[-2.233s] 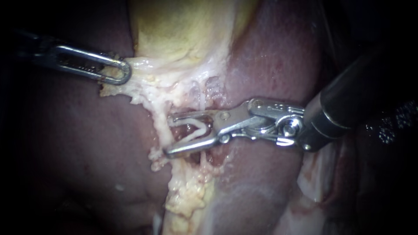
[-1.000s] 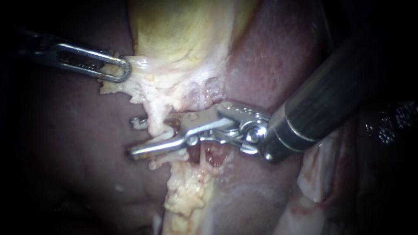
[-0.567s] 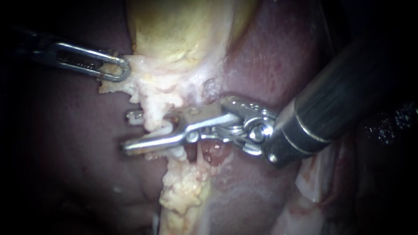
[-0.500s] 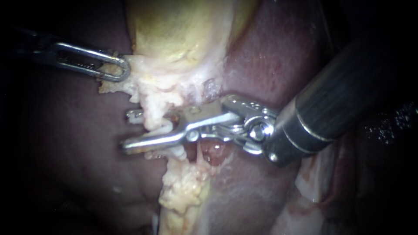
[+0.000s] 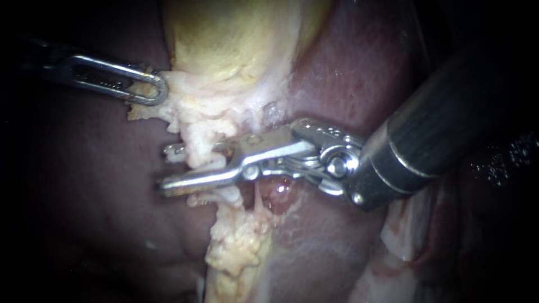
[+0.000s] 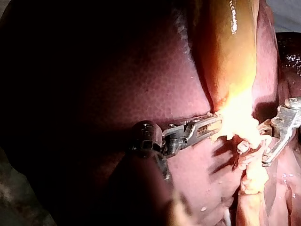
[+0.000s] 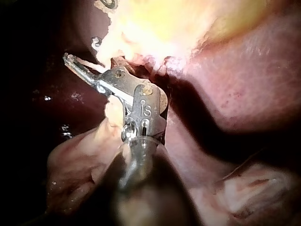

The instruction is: Clipping third clip left tube

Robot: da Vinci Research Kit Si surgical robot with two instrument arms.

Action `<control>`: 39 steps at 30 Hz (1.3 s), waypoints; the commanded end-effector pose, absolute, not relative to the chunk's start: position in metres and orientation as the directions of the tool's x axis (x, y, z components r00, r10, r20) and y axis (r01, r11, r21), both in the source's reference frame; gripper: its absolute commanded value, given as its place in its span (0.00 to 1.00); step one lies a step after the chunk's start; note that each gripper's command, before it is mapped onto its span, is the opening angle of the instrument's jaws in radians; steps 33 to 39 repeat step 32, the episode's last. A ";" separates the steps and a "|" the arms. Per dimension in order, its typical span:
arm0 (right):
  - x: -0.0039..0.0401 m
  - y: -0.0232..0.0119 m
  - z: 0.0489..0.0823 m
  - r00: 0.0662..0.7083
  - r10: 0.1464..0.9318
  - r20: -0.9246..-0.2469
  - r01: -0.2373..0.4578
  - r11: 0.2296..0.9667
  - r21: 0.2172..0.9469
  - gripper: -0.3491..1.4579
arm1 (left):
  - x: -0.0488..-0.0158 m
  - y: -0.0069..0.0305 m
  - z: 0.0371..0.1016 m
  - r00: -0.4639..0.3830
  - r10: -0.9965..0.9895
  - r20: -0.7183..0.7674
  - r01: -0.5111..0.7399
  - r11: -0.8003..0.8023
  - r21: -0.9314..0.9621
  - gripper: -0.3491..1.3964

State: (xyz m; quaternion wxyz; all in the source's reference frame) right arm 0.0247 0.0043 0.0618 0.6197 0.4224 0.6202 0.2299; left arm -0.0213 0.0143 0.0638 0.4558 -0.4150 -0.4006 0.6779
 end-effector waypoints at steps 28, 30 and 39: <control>0.0235 0.0039 0.0617 0.153 0.825 -0.545 0.250 0.501 0.829 0.00 | -0.0213 0.0142 0.0638 -0.239 0.950 -0.198 -0.286 -0.264 -0.921 0.00; 0.0235 0.0039 0.0618 0.153 0.824 -0.545 0.250 0.501 0.829 0.00 | -0.0213 0.0142 0.0638 -0.239 0.950 -0.198 -0.286 -0.264 -0.921 0.00; 0.0235 0.0039 0.0618 0.153 0.824 -0.545 0.250 0.501 0.828 0.00 | -0.0214 0.0142 0.0638 -0.239 0.950 -0.198 -0.286 -0.264 -0.921 0.00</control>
